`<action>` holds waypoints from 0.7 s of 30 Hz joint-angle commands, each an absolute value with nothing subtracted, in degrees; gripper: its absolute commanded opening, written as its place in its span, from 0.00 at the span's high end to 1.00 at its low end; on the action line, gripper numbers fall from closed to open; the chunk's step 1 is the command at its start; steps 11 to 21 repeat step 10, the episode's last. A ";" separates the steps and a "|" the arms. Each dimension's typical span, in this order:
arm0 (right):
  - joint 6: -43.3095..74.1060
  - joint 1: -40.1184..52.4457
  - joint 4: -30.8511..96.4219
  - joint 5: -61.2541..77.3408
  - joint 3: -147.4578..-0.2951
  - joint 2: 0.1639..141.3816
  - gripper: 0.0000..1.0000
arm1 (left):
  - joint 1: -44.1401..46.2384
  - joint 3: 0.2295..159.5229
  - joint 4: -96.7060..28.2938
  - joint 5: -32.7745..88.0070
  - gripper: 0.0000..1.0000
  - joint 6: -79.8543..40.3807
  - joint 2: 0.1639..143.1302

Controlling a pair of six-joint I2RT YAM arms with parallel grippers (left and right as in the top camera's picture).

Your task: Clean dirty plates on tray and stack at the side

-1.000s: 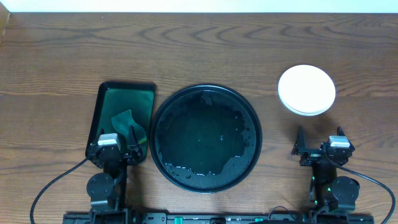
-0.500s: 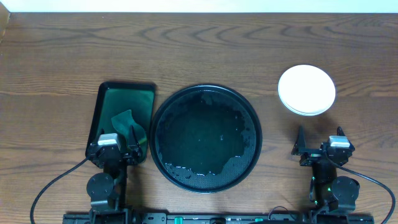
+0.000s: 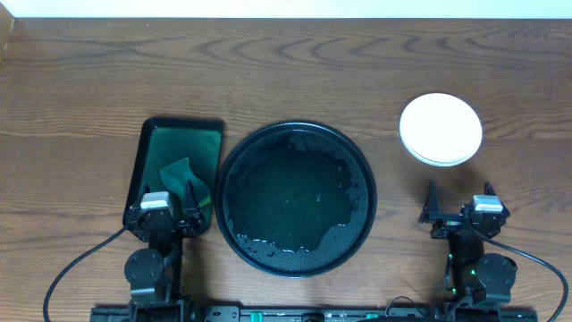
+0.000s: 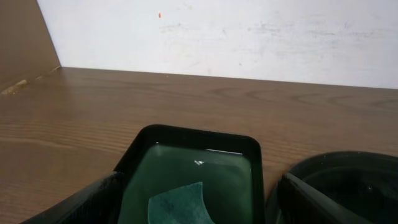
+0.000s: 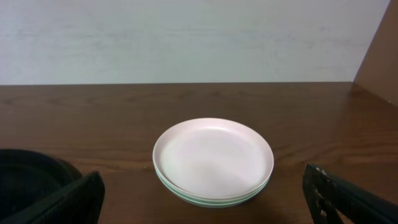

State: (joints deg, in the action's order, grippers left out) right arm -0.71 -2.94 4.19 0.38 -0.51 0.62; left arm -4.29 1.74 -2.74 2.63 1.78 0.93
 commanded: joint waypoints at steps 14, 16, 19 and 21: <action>-1.54 -3.38 4.29 0.08 -0.32 0.30 0.01 | -4.54 0.23 -3.97 1.91 0.20 2.74 1.04; -1.54 -3.38 4.29 0.08 -0.32 0.30 0.01 | -4.54 0.23 -3.97 1.91 0.20 2.74 1.04; -1.54 -3.38 4.29 0.08 -0.32 0.30 0.01 | -4.54 0.23 -3.97 1.91 0.20 2.74 1.04; -1.54 -3.38 4.29 0.08 -0.32 0.30 0.01 | -4.54 0.23 -3.97 1.91 0.20 2.74 1.04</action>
